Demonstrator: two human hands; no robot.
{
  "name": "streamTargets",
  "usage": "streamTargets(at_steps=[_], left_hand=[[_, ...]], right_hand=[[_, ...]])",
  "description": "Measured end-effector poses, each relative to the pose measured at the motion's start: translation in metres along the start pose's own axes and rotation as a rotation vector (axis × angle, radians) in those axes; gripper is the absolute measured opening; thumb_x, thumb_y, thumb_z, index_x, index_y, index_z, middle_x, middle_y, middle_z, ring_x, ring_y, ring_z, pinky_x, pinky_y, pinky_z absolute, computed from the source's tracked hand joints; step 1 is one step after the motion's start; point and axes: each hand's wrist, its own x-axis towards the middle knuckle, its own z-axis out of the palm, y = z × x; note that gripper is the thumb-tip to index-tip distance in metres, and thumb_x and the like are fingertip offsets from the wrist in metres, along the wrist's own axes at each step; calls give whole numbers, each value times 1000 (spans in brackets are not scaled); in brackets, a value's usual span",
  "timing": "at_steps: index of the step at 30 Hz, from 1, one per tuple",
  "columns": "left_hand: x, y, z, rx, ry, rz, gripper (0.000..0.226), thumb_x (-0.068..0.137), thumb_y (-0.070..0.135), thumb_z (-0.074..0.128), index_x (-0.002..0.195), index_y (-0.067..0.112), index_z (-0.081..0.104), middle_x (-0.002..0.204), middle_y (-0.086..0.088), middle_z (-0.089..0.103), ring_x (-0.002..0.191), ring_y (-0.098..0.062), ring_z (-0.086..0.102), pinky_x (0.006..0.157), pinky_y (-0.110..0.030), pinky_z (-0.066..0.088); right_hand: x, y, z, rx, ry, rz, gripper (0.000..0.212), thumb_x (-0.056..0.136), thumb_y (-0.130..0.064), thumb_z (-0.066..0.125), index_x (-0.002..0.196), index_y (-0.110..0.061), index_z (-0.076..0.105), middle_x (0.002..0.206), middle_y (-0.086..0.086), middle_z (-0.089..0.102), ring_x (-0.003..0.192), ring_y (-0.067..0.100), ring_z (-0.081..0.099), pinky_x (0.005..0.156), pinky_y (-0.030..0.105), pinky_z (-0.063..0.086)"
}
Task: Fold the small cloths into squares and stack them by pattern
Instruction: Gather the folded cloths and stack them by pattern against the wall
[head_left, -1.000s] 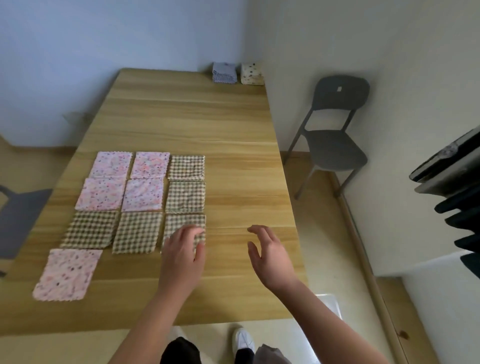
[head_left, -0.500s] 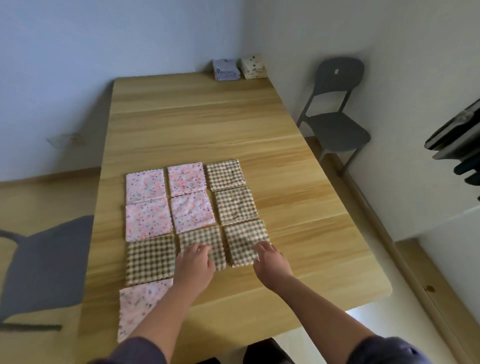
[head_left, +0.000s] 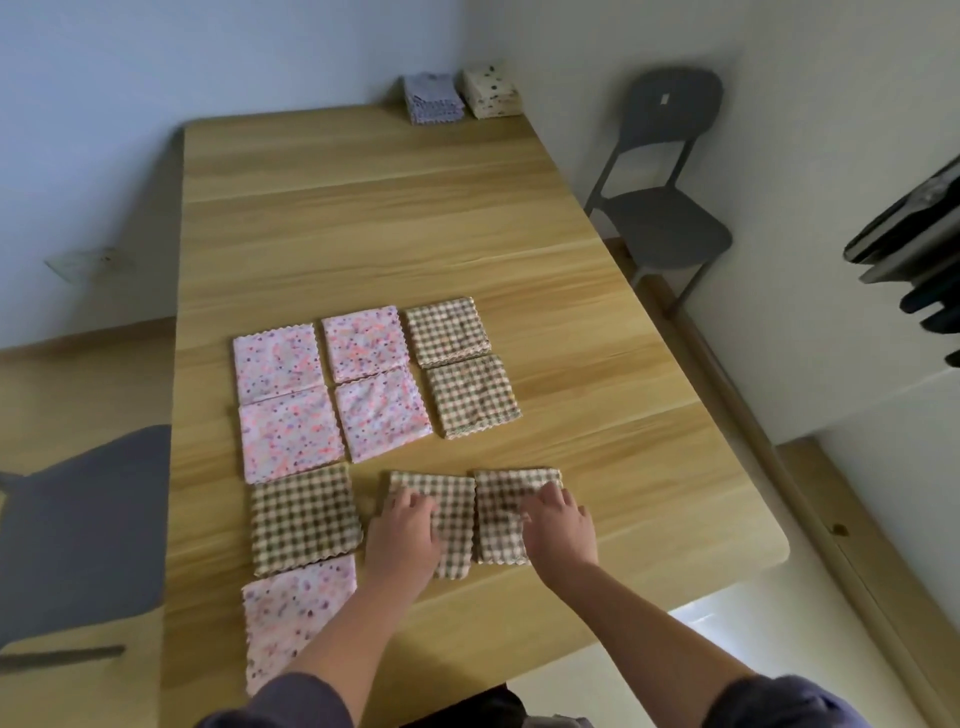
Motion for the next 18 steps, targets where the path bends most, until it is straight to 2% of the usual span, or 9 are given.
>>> streamTargets(at_steps=[3, 6, 9, 11, 13, 14, 15, 16, 18], left_hand=[[11, -2, -7, -35, 108, -225, 33, 88, 25, 61, 117, 16, 47, 120, -3, 49, 104, -19, 52, 77, -29, 52], [19, 3, -6, -137, 68, -414, 46, 85, 29, 68, 117, 13, 39, 115, -6, 50, 100, -24, 56, 75, -39, 55], [25, 6, 1, -239, 16, -556, 69, 83, 30, 71, 133, 10, 28, 117, -8, 56, 89, -26, 64, 75, -43, 56], [30, 7, 5, -294, -19, -646, 79, 84, 29, 71, 141, 11, 19, 105, -9, 65, 81, -28, 68, 82, -47, 54], [32, 9, 3, -288, -93, -680, 58, 86, 28, 69, 129, 12, 33, 91, -5, 65, 84, -28, 67, 91, -48, 50], [32, 9, 0, -285, -125, -670, 37, 86, 27, 67, 112, 15, 43, 84, -3, 62, 84, -26, 65, 92, -46, 49], [31, 9, -2, -315, -133, -654, 24, 86, 26, 66, 93, 16, 45, 79, -1, 58, 80, -24, 63, 88, -41, 50], [30, 8, -3, -373, -124, -635, 20, 86, 22, 65, 83, 17, 46, 76, 0, 57, 73, -22, 60, 78, -36, 51], [26, 5, -6, -537, -102, -594, 10, 84, 15, 64, 82, 16, 54, 73, -1, 57, 61, -18, 55, 56, -27, 45]], right_hand=[[11, 8, -13, 94, 55, 168, 45, 96, -31, 47, 138, -23, 35, 139, 2, 39, 126, 22, 40, 100, 37, 39], [24, 18, -18, 205, -28, 349, 65, 93, -39, 53, 147, -20, 21, 143, 5, 37, 130, 23, 39, 102, 40, 37], [32, 20, -14, 225, -77, 435, 64, 91, -33, 54, 144, -15, 23, 138, 6, 45, 126, 24, 44, 100, 40, 37], [35, 22, -12, 283, -104, 491, 56, 90, -33, 56, 136, -11, 32, 130, 5, 53, 120, 25, 50, 97, 39, 37], [37, 24, -11, 364, -148, 536, 47, 87, -32, 60, 126, -12, 43, 122, 4, 58, 114, 24, 54, 97, 39, 40], [37, 25, -12, 391, -173, 544, 43, 86, -31, 61, 123, -13, 49, 120, 3, 58, 111, 24, 55, 97, 39, 42], [38, 25, -11, 420, -187, 548, 40, 85, -29, 61, 121, -14, 53, 119, 3, 58, 109, 23, 56, 96, 40, 45], [38, 24, -12, 457, -186, 547, 38, 84, -26, 61, 120, -14, 55, 118, 4, 57, 106, 23, 56, 94, 40, 47], [33, 21, -14, 560, -137, 532, 30, 84, -20, 61, 113, -12, 56, 114, 7, 56, 96, 22, 56, 80, 34, 49]])
